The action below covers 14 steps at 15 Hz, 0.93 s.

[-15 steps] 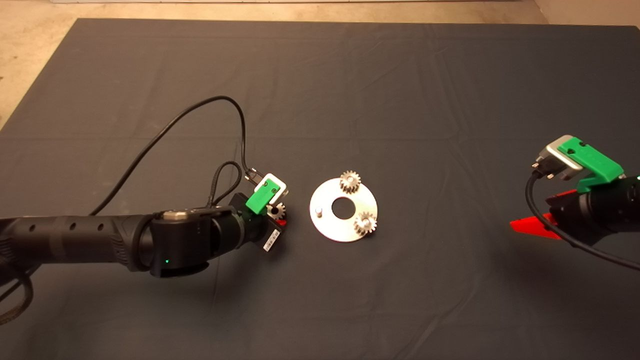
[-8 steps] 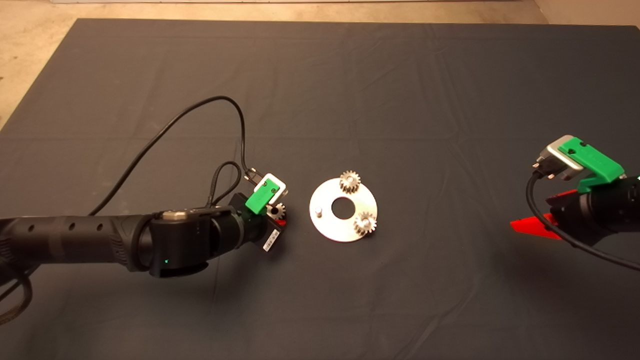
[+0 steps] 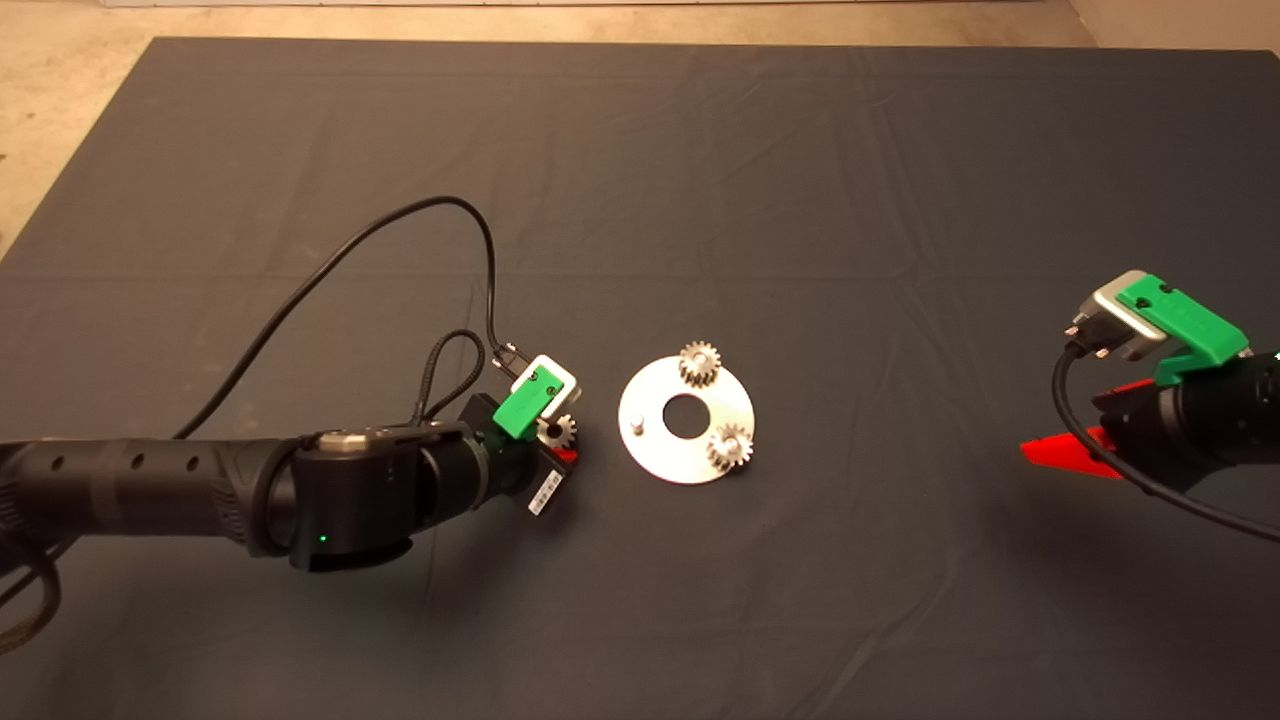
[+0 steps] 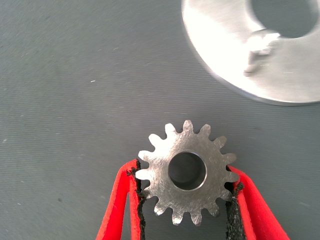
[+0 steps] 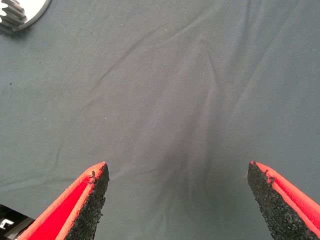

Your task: Install three planetary gears onto the carrier pins

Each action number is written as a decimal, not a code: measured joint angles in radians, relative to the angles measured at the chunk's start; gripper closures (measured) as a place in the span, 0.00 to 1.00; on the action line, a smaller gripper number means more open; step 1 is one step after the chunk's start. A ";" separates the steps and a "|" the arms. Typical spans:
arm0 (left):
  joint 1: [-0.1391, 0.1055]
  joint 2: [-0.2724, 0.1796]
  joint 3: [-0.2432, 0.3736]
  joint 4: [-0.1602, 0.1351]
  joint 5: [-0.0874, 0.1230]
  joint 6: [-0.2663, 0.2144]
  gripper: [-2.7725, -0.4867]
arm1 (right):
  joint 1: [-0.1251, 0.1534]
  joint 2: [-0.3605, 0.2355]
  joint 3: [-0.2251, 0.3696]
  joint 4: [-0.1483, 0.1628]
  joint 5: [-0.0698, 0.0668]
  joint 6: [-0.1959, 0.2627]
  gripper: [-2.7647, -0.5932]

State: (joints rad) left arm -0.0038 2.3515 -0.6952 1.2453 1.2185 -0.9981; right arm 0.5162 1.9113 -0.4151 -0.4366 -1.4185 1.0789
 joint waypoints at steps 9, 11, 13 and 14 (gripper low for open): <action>-0.079 0.060 0.069 -0.065 0.089 0.000 0.94 | 0.000 0.000 0.000 0.000 0.001 0.000 0.33; -0.100 0.096 0.069 -0.083 0.099 0.000 0.94 | 0.000 0.000 0.000 0.000 0.001 0.000 0.33; -0.102 0.132 0.069 -0.100 0.102 0.003 0.94 | 0.000 0.000 0.000 0.000 0.000 0.000 0.33; -0.102 0.144 0.068 -0.105 0.119 0.005 0.94 | 0.000 0.000 0.000 0.000 0.000 0.000 0.33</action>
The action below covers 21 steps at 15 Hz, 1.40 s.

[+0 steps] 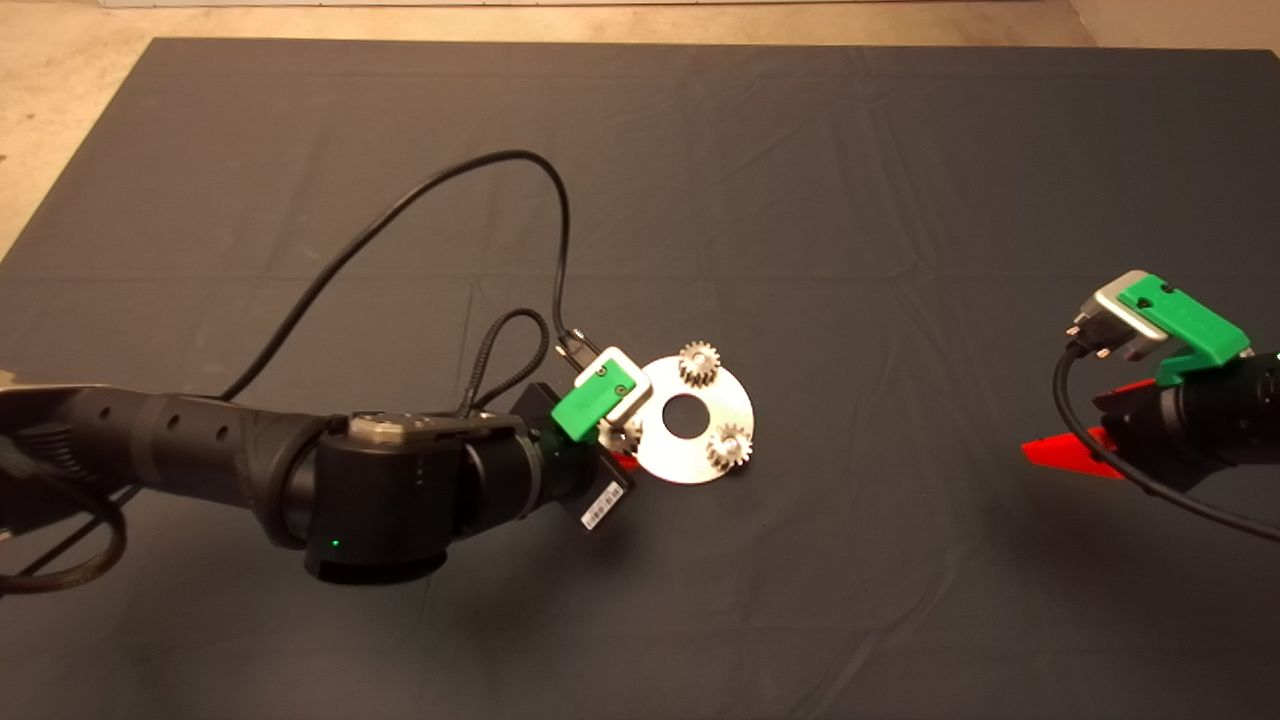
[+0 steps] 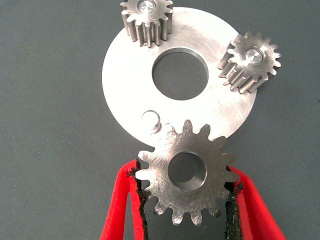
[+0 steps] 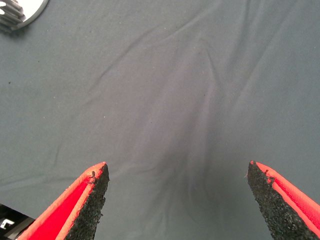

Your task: Install three planetary gears onto the carrier pins

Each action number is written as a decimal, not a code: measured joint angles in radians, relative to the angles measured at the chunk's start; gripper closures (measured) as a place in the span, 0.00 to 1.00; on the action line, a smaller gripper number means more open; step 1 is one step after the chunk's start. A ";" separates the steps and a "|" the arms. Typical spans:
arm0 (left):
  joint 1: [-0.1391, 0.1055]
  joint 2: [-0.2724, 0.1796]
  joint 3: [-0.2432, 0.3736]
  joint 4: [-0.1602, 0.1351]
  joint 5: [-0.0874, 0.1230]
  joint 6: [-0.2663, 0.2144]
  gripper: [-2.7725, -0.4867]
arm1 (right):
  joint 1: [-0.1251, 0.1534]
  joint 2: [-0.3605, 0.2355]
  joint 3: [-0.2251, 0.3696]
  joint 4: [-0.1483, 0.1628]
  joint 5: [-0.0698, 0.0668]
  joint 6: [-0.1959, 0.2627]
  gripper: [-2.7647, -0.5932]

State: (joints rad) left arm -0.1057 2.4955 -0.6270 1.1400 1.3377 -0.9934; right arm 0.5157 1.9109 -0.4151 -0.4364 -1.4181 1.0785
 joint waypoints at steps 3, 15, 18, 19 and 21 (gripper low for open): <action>0.000 0.013 -0.009 -0.004 0.024 0.004 0.95 | 0.000 0.000 0.000 0.000 0.001 0.000 0.33; 0.000 0.060 -0.107 -0.008 0.022 0.045 0.95 | 0.000 0.000 0.000 0.000 0.000 0.000 0.33; 0.000 0.072 -0.107 -0.007 0.024 0.044 0.95 | 0.000 0.000 0.000 0.000 0.000 0.000 0.33; 0.000 0.076 -0.107 -0.007 0.021 0.044 0.95 | 0.000 0.000 0.000 0.000 0.000 0.000 0.33; 0.000 0.076 -0.114 -0.007 0.017 0.044 0.95 | 0.000 0.000 0.000 0.000 0.000 0.000 0.33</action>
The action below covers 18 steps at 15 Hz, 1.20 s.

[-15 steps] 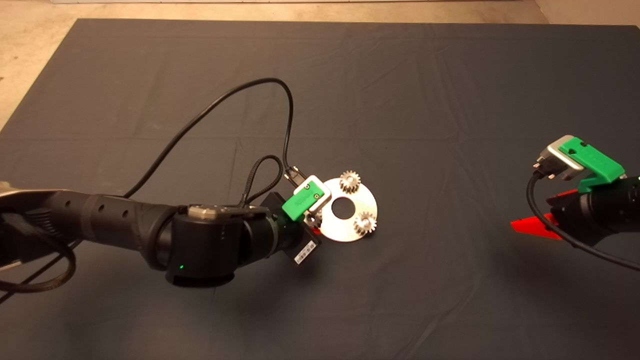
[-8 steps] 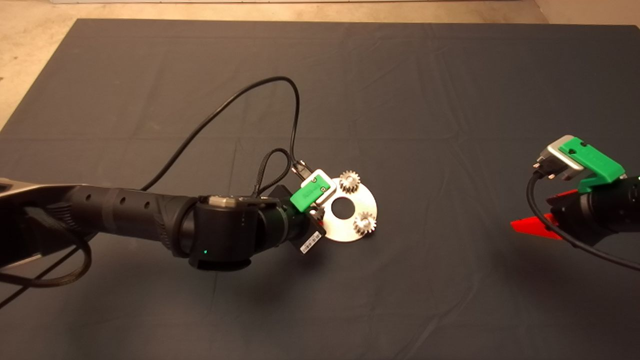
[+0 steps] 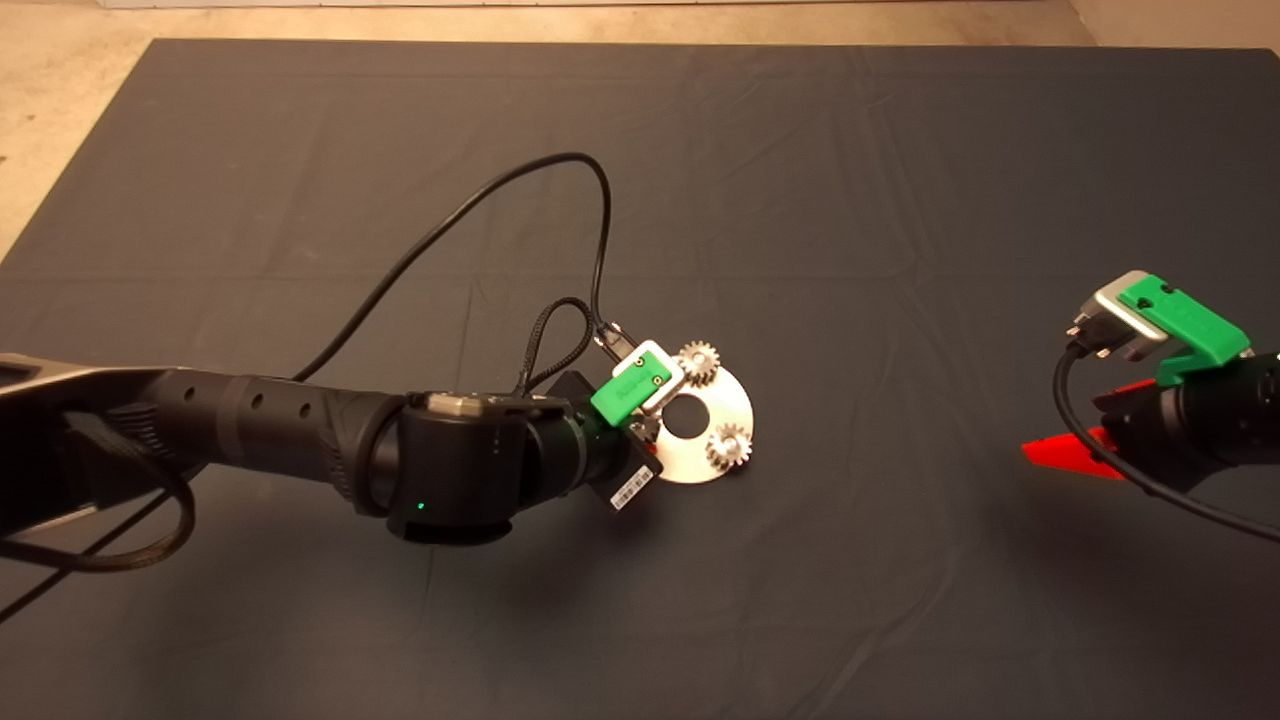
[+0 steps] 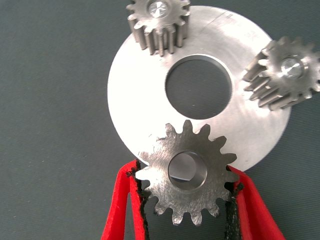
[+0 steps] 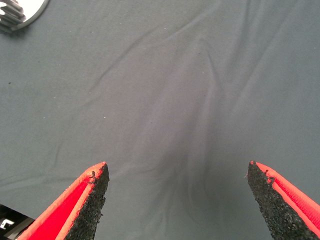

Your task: Install three planetary gears onto the carrier pins

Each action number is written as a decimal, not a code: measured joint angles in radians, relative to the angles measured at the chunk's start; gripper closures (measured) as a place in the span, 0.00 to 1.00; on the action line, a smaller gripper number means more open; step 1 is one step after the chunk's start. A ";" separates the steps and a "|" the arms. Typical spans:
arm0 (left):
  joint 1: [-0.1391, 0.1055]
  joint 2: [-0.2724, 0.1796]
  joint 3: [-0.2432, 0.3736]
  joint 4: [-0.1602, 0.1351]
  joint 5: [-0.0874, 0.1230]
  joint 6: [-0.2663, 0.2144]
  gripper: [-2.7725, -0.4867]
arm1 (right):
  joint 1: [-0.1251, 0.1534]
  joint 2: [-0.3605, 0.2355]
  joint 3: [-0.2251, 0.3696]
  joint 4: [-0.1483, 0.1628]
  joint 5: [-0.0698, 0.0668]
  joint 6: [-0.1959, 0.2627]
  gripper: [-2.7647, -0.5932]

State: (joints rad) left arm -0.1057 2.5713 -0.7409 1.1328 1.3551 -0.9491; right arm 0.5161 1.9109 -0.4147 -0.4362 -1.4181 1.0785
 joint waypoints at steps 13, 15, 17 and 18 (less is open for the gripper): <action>0.001 0.017 -0.033 0.000 -0.035 -0.001 0.95 | 0.000 0.000 0.000 0.000 0.000 0.000 0.33; 0.002 0.017 -0.037 0.000 -0.047 -0.002 0.95 | 0.000 0.000 0.000 0.000 0.000 0.000 0.33; 0.003 0.017 -0.040 0.000 -0.062 -0.003 0.95 | 0.000 0.000 0.000 0.000 0.000 0.000 0.33; 0.003 0.017 -0.041 0.000 -0.066 -0.003 0.95 | 0.000 0.000 0.000 0.000 0.001 0.000 0.33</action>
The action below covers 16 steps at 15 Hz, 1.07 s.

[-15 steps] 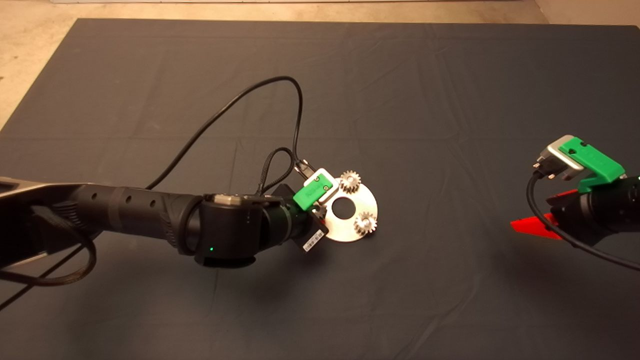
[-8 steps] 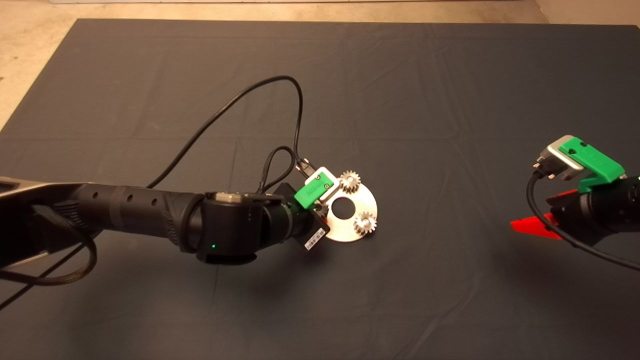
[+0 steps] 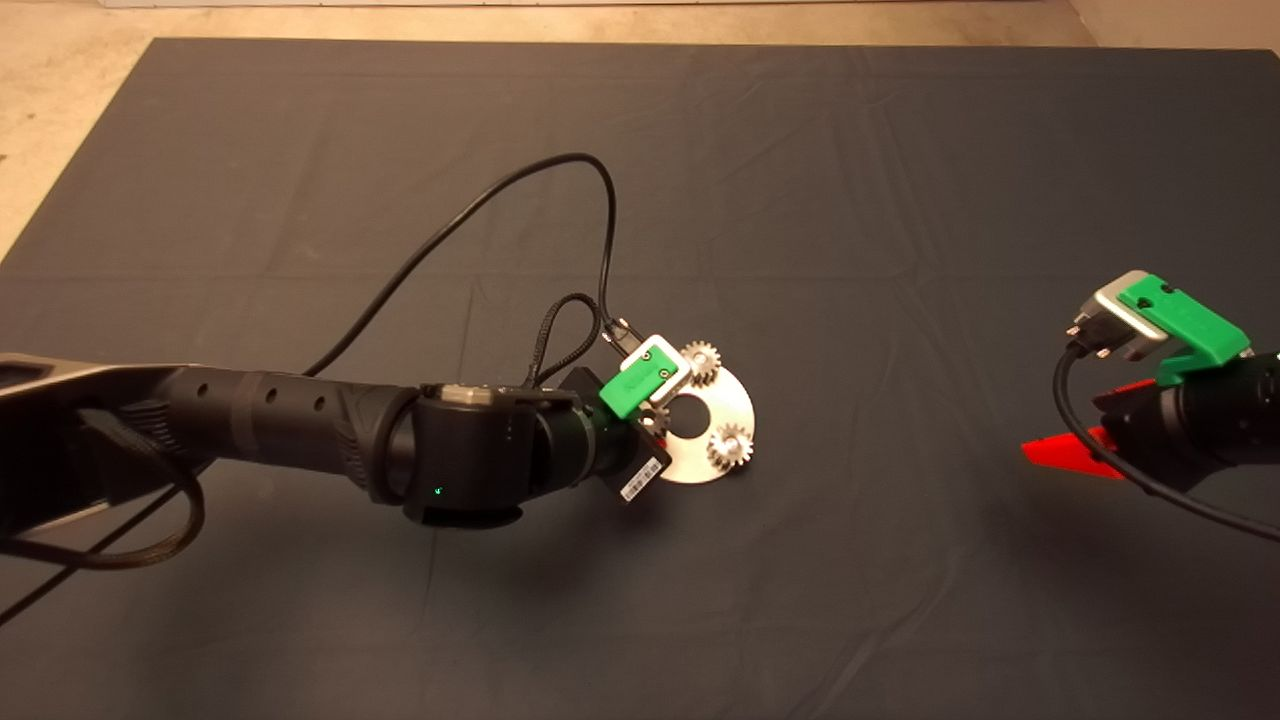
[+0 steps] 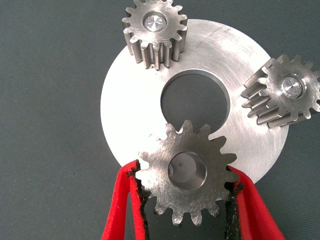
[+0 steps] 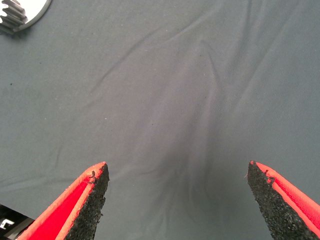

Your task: Install three planetary gears onto the carrier pins

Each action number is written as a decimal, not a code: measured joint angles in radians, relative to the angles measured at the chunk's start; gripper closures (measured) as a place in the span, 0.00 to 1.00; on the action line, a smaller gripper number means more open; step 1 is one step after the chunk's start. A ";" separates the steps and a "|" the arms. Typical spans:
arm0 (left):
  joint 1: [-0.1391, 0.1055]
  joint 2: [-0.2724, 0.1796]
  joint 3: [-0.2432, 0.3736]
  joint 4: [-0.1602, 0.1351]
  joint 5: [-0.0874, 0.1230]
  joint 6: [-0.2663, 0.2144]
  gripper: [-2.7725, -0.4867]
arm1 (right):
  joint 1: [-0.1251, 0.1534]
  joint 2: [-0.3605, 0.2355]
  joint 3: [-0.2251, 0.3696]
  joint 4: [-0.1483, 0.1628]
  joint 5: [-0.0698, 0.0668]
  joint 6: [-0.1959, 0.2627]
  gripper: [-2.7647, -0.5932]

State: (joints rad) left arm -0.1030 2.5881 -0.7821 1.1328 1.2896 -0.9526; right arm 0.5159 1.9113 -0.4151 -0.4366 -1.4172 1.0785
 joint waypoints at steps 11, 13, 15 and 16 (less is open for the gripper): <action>0.011 -0.001 -0.019 0.013 -0.025 0.001 0.95 | 0.000 0.000 0.000 0.000 -0.001 0.000 0.33; 0.011 -0.004 -0.019 0.013 -0.028 0.004 0.95 | 0.000 0.000 0.000 0.000 0.000 0.000 0.33; 0.011 -0.008 -0.019 0.013 -0.031 0.006 0.95 | 0.000 0.000 0.000 0.000 -0.001 0.000 0.33; 0.011 -0.009 -0.019 0.013 -0.033 0.007 0.95 | 0.000 -0.001 0.000 0.000 -0.001 0.000 0.33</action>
State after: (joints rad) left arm -0.0917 2.5791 -0.8009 1.1453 1.2564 -0.9453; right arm 0.5157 1.9104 -0.4151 -0.4366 -1.4181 1.0785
